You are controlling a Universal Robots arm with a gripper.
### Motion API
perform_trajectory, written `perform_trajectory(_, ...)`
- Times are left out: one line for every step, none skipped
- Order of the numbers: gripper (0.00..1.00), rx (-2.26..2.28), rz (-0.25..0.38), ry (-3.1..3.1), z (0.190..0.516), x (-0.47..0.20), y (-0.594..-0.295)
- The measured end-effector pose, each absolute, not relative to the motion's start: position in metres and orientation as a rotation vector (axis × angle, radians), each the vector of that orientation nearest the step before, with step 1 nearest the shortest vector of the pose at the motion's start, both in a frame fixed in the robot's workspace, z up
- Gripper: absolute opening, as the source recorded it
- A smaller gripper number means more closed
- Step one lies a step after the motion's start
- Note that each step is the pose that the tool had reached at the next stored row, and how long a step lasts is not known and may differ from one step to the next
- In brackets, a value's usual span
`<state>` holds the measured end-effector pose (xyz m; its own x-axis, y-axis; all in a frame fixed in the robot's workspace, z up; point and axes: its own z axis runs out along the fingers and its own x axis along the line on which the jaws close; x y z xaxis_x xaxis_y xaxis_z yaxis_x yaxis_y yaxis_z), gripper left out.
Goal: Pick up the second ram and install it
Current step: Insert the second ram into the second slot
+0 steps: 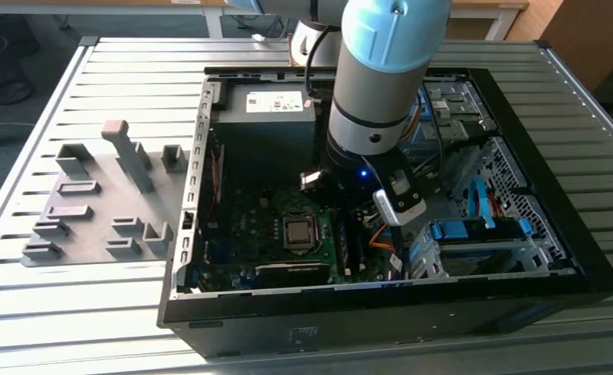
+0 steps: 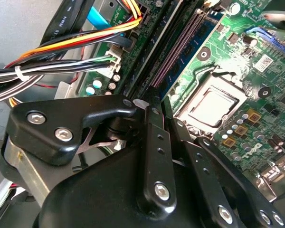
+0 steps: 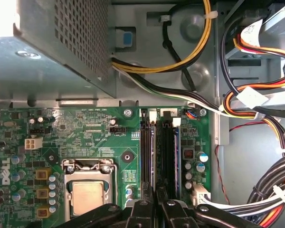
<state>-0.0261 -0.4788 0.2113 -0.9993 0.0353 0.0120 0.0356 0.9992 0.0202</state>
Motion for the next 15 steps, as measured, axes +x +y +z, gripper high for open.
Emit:
perform_trajectory(0.14,-0.055,-0.032,-3.129,0.211,-0.0261,-0.4788)
perform_trajectory(0.14,-0.055,-0.032,-3.129,0.211,-0.0262,-0.4788)
perform_trajectory(0.14,-0.055,-0.033,-3.129,0.2107,-0.0262,-0.4788)
perform_trajectory(0.14,-0.055,-0.033,-3.129,0.2106,-0.0261,-0.4788)
perform_trajectory(0.14,-0.055,-0.033,-3.129,0.2106,-0.0262,-0.4788)
perform_trajectory(0.14,-0.055,-0.033,-3.129,0.2105,-0.0261,-0.4788)
perform_trajectory(0.14,-0.054,-0.033,-3.129,0.2106,-0.0261,-0.4788)
perform_trajectory(0.14,-0.052,-0.033,-3.129,0.2106,-0.026,-0.4788)
perform_trajectory(0.14,-0.049,-0.033,-3.129,0.2105,-0.0258,-0.4788)
perform_trajectory(0.14,-0.046,-0.033,-3.129,0.2105,-0.0256,-0.4788)
perform_trajectory(0.14,-0.043,-0.033,-3.129,0.2105,-0.0256,-0.4788)
perform_trajectory(0.14,-0.041,-0.033,-3.129,0.2105,-0.0256,-0.4788)
perform_trajectory(0.14,-0.04,-0.032,-3.129,0.2105,-0.0256,-0.4788)
perform_trajectory(0.14,-0.038,-0.032,-3.129,0.2104,-0.0255,-0.4787)
perform_trajectory(0.14,-0.037,-0.032,-3.129,0.2104,-0.0255,-0.4784)
